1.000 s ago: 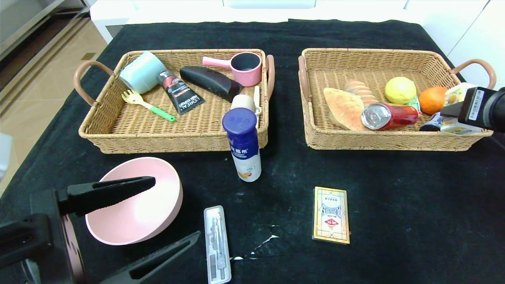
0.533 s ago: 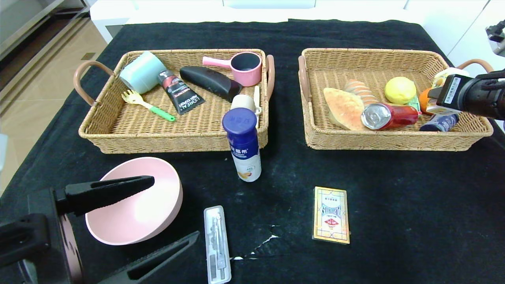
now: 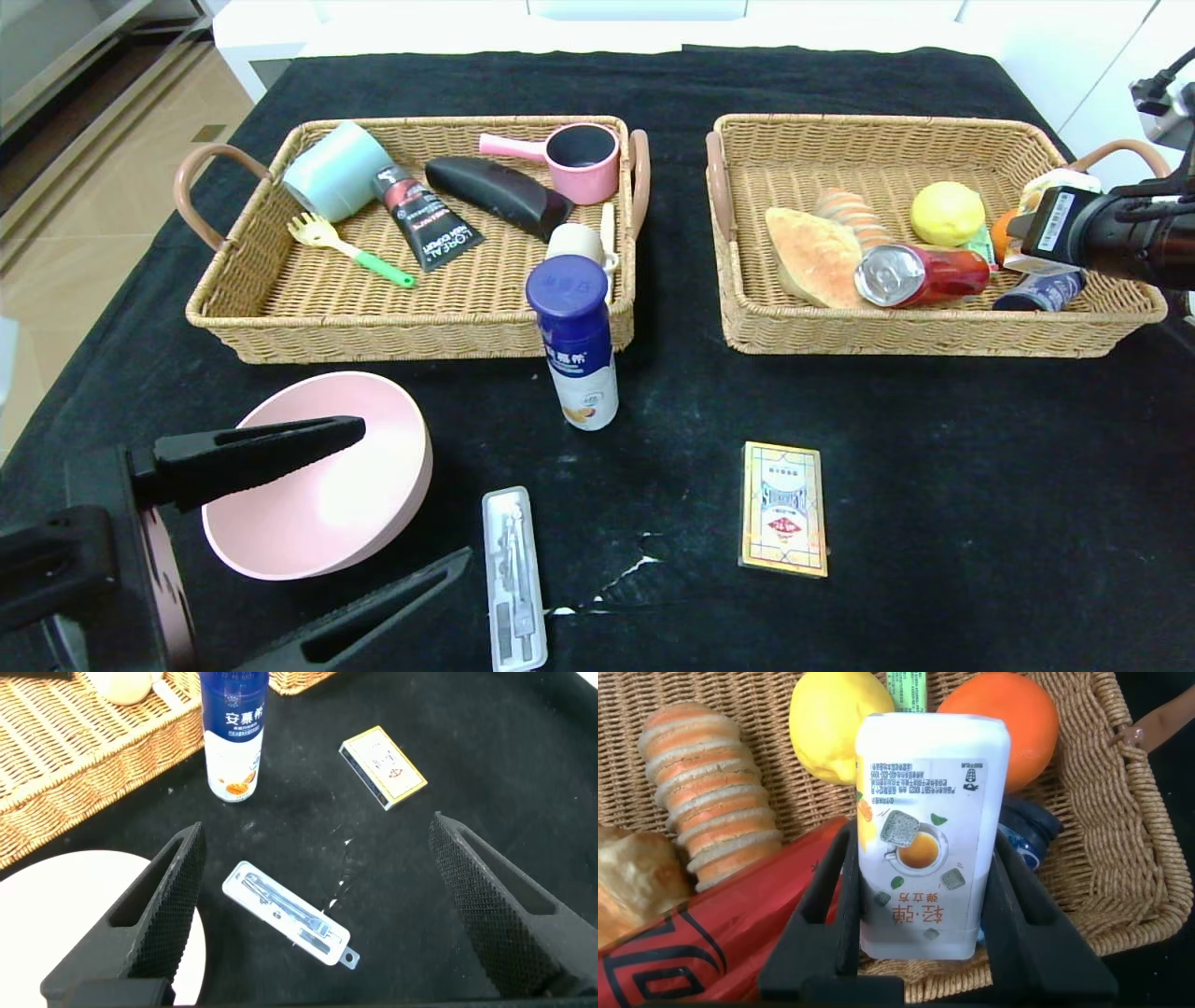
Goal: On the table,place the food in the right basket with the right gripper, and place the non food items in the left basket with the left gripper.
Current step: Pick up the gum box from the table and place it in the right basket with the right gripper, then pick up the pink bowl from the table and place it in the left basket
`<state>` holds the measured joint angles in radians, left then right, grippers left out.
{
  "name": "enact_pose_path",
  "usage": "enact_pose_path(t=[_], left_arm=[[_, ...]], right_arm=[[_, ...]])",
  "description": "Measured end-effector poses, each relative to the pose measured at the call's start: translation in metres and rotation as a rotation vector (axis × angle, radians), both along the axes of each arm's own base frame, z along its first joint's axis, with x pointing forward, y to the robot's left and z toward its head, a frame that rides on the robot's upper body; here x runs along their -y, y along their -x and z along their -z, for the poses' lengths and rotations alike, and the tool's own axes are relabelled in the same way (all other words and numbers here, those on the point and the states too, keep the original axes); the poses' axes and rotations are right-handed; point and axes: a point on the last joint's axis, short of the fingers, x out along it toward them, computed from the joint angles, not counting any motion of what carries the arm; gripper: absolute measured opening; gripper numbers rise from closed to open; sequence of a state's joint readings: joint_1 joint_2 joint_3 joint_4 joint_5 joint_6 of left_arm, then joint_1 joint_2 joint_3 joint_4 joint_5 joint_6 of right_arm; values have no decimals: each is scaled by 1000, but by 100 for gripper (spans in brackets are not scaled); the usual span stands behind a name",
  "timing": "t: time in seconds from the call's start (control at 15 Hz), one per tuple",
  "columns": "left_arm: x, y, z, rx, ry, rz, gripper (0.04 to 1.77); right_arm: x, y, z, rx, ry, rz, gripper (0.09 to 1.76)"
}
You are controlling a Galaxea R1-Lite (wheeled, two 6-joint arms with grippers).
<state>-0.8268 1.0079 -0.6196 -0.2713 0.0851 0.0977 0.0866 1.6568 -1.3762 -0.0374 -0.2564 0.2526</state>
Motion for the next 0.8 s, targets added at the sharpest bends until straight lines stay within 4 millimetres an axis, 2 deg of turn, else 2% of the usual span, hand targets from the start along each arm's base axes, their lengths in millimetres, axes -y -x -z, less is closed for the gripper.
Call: enact_pose_path(t=[0.2,0.47,0.67,0.8], left_arm=[[0,0,0,-2,-2,0,172],[0,0,0,0,-4,0,172],[0,0,1,0,-5,0,172],[0,0,0,1,-5,1,172]], right_arm=[[0,0,1,-3,1,-1,111],[-3,6,-2,5,1,-12,135],[-8,20,-4,5,3,-36,146],[-19,37,-2,-3,26,-92,152]])
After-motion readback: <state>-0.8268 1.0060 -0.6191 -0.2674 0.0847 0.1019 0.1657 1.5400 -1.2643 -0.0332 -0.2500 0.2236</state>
